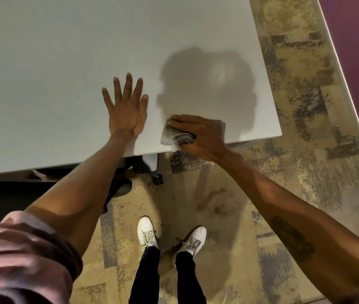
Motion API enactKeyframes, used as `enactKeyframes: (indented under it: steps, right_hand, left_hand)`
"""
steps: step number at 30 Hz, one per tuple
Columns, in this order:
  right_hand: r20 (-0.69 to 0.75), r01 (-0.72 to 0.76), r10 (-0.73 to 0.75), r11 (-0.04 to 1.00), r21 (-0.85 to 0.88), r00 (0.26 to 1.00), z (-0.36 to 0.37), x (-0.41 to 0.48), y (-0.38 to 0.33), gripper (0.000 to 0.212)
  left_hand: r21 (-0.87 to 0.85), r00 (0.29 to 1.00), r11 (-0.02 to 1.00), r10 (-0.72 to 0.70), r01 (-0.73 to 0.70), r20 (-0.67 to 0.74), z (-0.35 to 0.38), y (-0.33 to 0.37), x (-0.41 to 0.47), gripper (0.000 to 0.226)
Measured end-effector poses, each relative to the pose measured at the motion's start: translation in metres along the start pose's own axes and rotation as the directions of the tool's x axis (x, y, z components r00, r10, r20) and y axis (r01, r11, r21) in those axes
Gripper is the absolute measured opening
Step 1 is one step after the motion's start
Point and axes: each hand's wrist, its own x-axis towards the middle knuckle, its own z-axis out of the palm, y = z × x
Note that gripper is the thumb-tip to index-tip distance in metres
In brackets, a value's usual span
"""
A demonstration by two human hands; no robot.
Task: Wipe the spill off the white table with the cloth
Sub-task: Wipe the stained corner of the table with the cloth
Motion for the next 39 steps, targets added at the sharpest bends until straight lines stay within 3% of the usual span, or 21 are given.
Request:
enactKeyframes:
  steps: [3, 9, 12, 14, 18, 29, 34, 37, 39]
  right_hand:
    - [0.03, 0.115, -0.114, 0.993, -0.021, 0.993, 0.013, 0.001, -0.014, 0.06]
    - [0.226, 0.347, -0.311, 0.928, -0.138, 0.923, 0.03, -0.006, -0.025, 0.06]
    - [0.336, 0.487, -0.403, 0.846, -0.217, 0.851, 0.028, -0.011, -0.017, 0.053]
    - [0.418, 0.554, -0.399, 0.744, -0.373, 0.816, 0.031, -0.016, -0.016, 0.052]
    - [0.386, 0.54, -0.38, 0.645, -0.541, 0.84, 0.047, -0.028, -0.015, 0.054]
    - [0.244, 0.402, -0.323, 0.652, -0.643, 0.914, -0.004, -0.069, 0.041, 0.054]
    - [0.256, 0.38, -0.282, 0.628, -0.679, 0.925, -0.024, -0.081, 0.065, 0.062]
    - [0.253, 0.378, -0.285, 0.6, -0.705, 0.924, -0.043, -0.092, 0.085, 0.052]
    - [0.237, 0.378, -0.303, 0.605, -0.7, 0.923, -0.053, -0.098, 0.096, 0.044]
  left_hand:
    - [-0.022, 1.0, 1.0, 0.008, -0.008, -0.015, 0.0, 0.001, 0.0, 0.059]
    - [-0.018, 0.998, 0.999, 0.028, -0.029, -0.048, 0.005, -0.003, 0.0, 0.059]
    - [-0.017, 0.998, 1.0, 0.018, -0.019, -0.056, 0.007, -0.004, 0.0, 0.058]
    - [-0.012, 0.998, 1.0, 0.021, -0.022, -0.062, 0.007, -0.003, -0.001, 0.058]
    - [-0.035, 0.997, 0.999, 0.012, -0.015, -0.072, 0.009, -0.004, -0.002, 0.059]
    - [-0.044, 0.991, 0.998, -0.045, 0.04, -0.127, 0.016, -0.006, 0.005, 0.054]
    - [0.086, 0.984, 0.991, -0.088, 0.102, -0.153, 0.012, 0.009, 0.009, 0.046]
    - [-0.065, 0.977, 0.99, -0.132, 0.122, -0.166, 0.013, 0.023, 0.009, 0.05]
    - [-0.026, 0.961, 0.98, -0.197, 0.196, -0.195, 0.014, 0.034, 0.01, 0.046]
